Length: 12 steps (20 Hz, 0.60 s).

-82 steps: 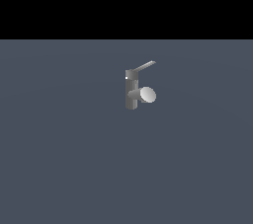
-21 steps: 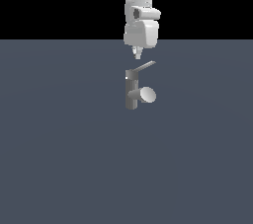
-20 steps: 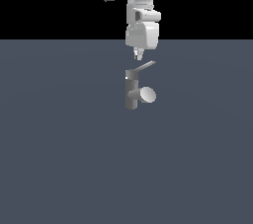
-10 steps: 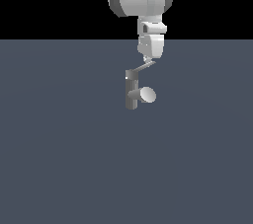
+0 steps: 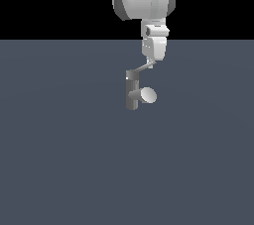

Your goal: Turn on the faucet by rotating a designated handle.

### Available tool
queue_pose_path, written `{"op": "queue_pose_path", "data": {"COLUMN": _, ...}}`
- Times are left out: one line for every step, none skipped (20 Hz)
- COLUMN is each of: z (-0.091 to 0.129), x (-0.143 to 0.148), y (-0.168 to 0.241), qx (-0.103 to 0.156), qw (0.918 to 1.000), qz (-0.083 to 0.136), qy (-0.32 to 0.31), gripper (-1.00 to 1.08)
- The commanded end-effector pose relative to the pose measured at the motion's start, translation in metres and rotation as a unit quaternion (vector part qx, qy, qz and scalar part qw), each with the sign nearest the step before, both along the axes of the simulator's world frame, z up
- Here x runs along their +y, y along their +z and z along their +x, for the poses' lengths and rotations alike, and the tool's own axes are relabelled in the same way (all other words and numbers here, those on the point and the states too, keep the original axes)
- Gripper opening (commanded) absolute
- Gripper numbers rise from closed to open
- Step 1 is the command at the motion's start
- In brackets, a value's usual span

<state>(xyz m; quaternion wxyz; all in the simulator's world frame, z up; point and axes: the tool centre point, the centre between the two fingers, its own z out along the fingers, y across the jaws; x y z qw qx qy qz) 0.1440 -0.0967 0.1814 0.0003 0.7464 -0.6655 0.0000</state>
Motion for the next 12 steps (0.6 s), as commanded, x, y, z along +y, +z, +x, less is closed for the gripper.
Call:
{"op": "queue_pose_path", "data": {"z": 0.000, "x": 0.000, "y": 0.000, "qx": 0.000, "qw": 1.0000, "qz": 0.000, "qy": 0.000, "gripper": -1.00}}
{"op": "queue_pose_path", "data": {"z": -0.002, "x": 0.000, "y": 0.000, "qx": 0.000, "qw": 1.0000, "qz": 0.000, "qy": 0.000, "gripper": -1.00}}
{"op": "queue_pose_path", "data": {"z": -0.004, "x": -0.001, "y": 0.000, "qx": 0.000, "qw": 1.0000, "qz": 0.000, "qy": 0.000, "gripper": -1.00}}
{"op": "queue_pose_path", "data": {"z": -0.007, "x": -0.001, "y": 0.000, "qx": 0.000, "qw": 1.0000, "qz": 0.000, "qy": 0.000, "gripper": -1.00}}
{"op": "queue_pose_path", "data": {"z": -0.009, "x": -0.002, "y": 0.000, "qx": 0.000, "qw": 1.0000, "qz": 0.000, "qy": 0.000, "gripper": -1.00}}
{"op": "queue_pose_path", "data": {"z": -0.011, "x": -0.002, "y": 0.000, "qx": 0.000, "qw": 1.0000, "qz": 0.000, "qy": 0.000, "gripper": -1.00}}
{"op": "queue_pose_path", "data": {"z": -0.014, "x": -0.003, "y": 0.000, "qx": 0.000, "qw": 1.0000, "qz": 0.000, "qy": 0.000, "gripper": -1.00}}
{"op": "queue_pose_path", "data": {"z": -0.016, "x": -0.003, "y": 0.000, "qx": 0.000, "qw": 1.0000, "qz": 0.000, "qy": 0.000, "gripper": -1.00}}
{"op": "queue_pose_path", "data": {"z": -0.019, "x": -0.004, "y": 0.000, "qx": 0.000, "qw": 1.0000, "qz": 0.000, "qy": 0.000, "gripper": -1.00}}
{"op": "queue_pose_path", "data": {"z": -0.021, "x": -0.004, "y": 0.000, "qx": 0.000, "qw": 1.0000, "qz": 0.000, "qy": 0.000, "gripper": -1.00}}
{"op": "queue_pose_path", "data": {"z": -0.023, "x": -0.005, "y": 0.000, "qx": 0.000, "qw": 1.0000, "qz": 0.000, "qy": 0.000, "gripper": -1.00}}
{"op": "queue_pose_path", "data": {"z": -0.026, "x": -0.005, "y": 0.000, "qx": 0.000, "qw": 1.0000, "qz": 0.000, "qy": 0.000, "gripper": -1.00}}
